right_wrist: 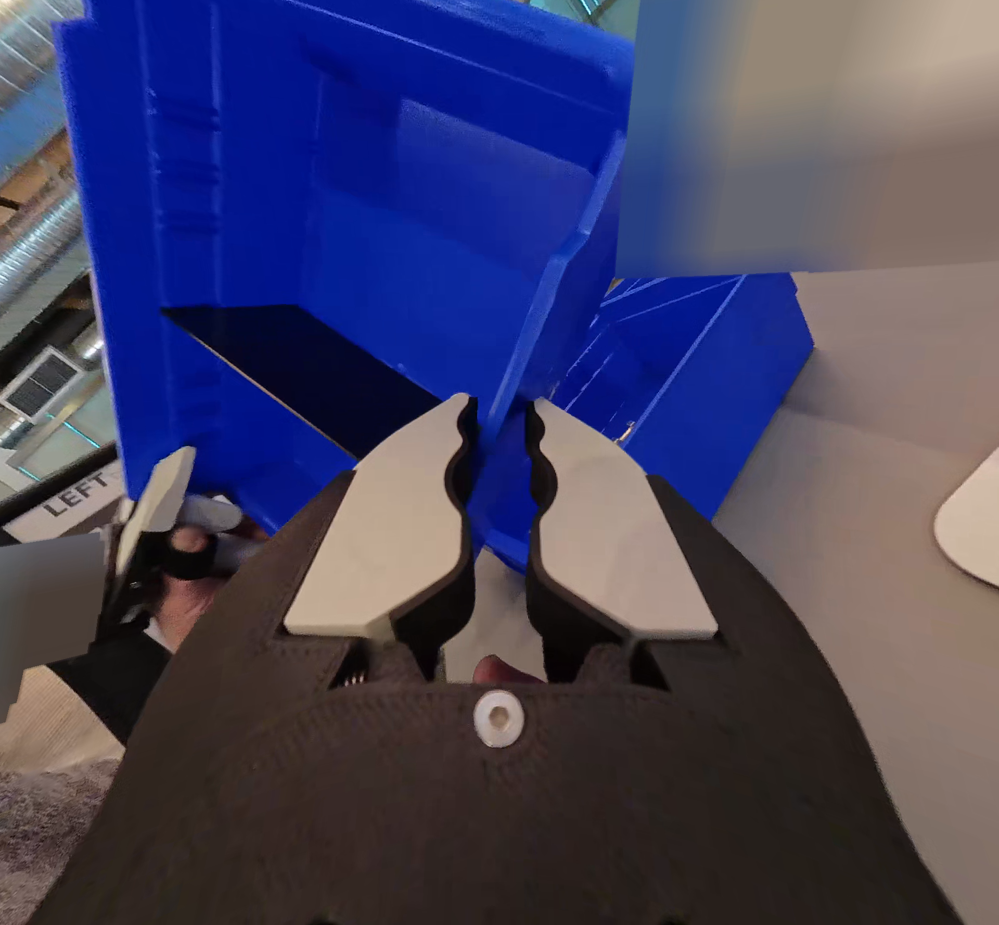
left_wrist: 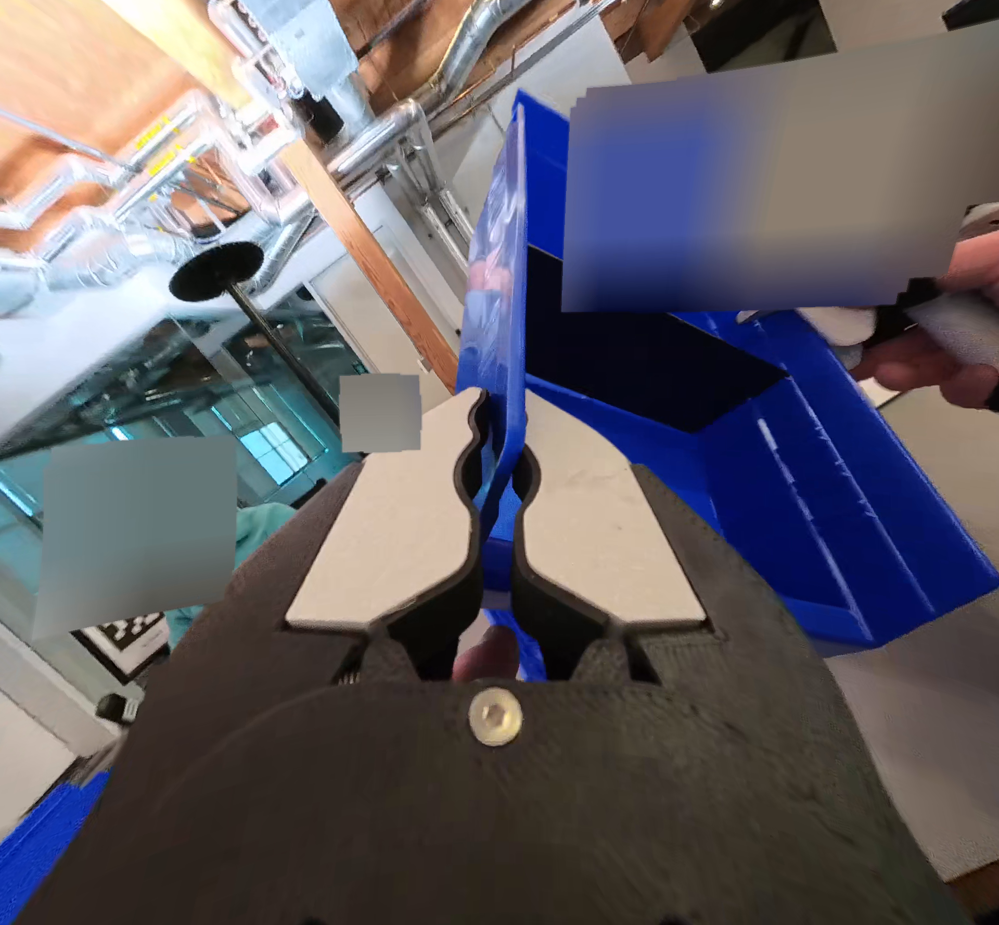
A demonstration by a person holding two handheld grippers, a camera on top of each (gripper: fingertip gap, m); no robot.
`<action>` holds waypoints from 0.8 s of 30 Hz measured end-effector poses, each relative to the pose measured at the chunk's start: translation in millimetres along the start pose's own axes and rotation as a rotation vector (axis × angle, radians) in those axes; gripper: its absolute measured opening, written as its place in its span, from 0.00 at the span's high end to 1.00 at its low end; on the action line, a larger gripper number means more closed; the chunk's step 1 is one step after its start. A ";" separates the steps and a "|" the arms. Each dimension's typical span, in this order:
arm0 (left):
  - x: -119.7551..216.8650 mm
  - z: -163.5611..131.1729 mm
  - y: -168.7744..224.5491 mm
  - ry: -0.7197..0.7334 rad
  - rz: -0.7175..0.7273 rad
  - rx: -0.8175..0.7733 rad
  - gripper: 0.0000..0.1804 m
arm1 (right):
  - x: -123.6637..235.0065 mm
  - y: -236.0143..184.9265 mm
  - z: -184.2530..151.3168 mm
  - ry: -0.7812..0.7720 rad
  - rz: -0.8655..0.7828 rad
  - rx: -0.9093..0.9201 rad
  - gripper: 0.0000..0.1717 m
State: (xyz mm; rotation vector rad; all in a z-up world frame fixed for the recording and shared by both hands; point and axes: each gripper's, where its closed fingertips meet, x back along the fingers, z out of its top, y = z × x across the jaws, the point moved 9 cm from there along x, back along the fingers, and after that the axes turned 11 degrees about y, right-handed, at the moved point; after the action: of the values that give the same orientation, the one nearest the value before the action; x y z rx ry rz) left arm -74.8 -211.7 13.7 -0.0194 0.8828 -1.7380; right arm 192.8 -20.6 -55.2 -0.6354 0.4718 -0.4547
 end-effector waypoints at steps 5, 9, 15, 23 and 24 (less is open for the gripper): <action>-6.6 5.0 16.1 0.046 -0.017 0.002 0.96 | -1.3 9.2 9.1 -0.021 -0.016 0.078 0.94; -11.7 0.3 27.4 0.050 -0.049 0.023 0.93 | 1.6 20.8 15.4 -0.008 -0.025 0.087 0.95; -17.2 -2.2 46.7 0.059 -0.141 0.048 0.86 | 6.8 33.3 25.1 0.004 -0.060 0.090 0.97; -7.5 -9.5 69.1 0.058 -0.215 0.080 0.76 | 9.2 29.1 45.4 0.031 -0.057 0.147 0.98; -5.4 -9.3 70.8 0.061 -0.227 0.089 0.75 | 9.7 26.9 48.1 0.035 -0.054 0.157 0.98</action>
State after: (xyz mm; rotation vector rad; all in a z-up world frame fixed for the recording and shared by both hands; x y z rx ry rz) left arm -18.5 -208.4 -30.6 -0.0075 0.8732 -1.9974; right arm 233.6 15.1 -41.3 -0.4906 0.4484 -0.5490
